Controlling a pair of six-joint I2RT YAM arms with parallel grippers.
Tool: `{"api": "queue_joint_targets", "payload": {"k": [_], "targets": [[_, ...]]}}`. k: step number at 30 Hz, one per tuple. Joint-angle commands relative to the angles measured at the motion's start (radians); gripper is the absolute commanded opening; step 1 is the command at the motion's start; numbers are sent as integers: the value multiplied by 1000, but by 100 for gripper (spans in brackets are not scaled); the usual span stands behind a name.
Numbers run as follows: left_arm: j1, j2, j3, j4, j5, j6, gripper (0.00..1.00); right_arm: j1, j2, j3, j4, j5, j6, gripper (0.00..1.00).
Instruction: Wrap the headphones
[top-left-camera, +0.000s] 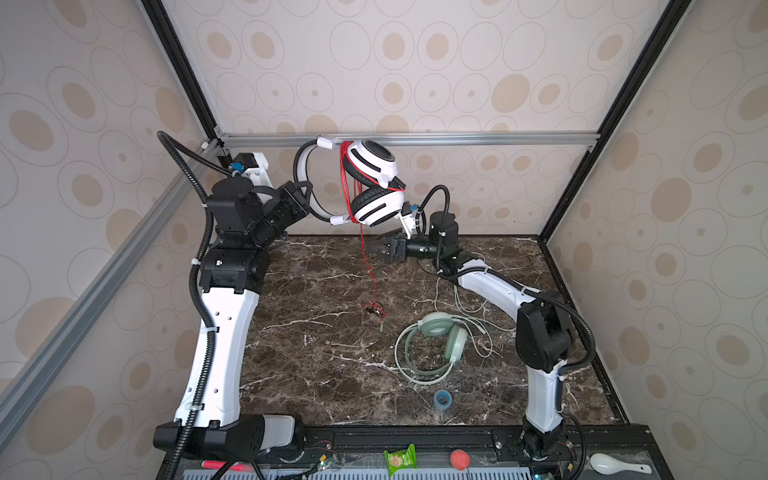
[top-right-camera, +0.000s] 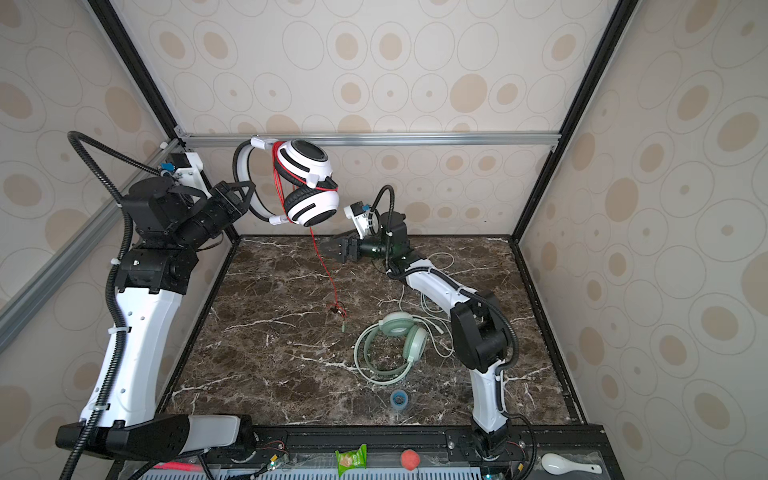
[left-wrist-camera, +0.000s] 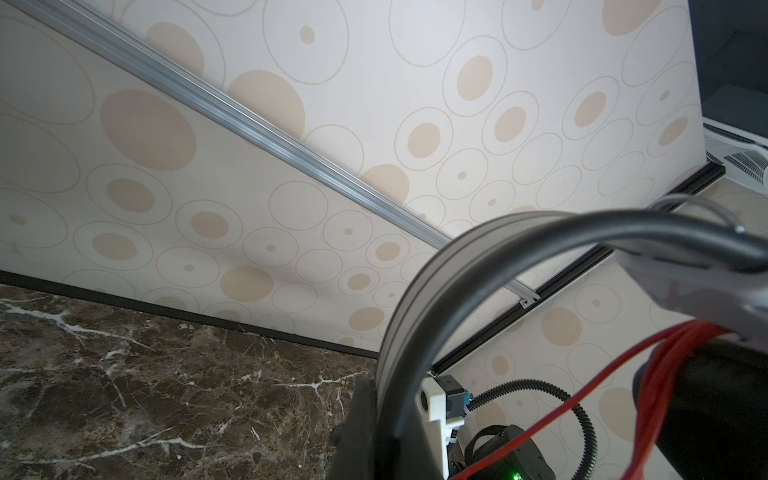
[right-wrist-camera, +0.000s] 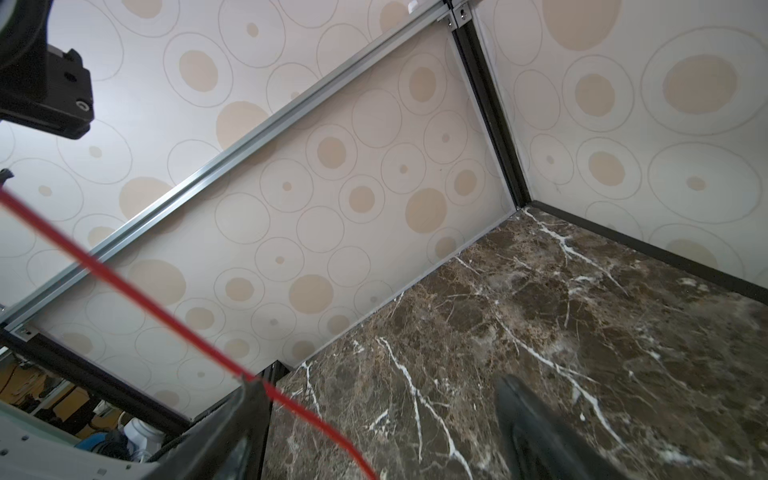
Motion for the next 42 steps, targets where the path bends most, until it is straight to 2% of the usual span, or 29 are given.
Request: {"api": "queue_joint_targets", "payload": {"k": [1,7,13,19,22,35,39,40,42], "targets": [[-10,-9,65,32,37,-23,0,-9,-104,-39,-24,-24,-89,88],[-20,5,76,52,63,-30,0,-8,-159,-84,-36,-45,-108,88],[-32,18,94,53,79,-31,0,-2,-145,-71,-33,-30,-111,87],[-40,11,74,62,72,-37,0,28,-37,14,-31,-33,-119,87],[-42,9,69,74,70,-48,0,34,20,24,17,-36,-74,86],[-41,22,82,102,51,-70,0,54,209,-56,191,-11,67,74],[-41,32,85,116,50,-86,0,58,239,-76,250,0,115,66],[-42,31,85,116,44,-87,0,58,246,-76,257,-3,122,61],[-42,31,82,115,32,-91,0,61,252,-77,256,-10,123,43]]}}
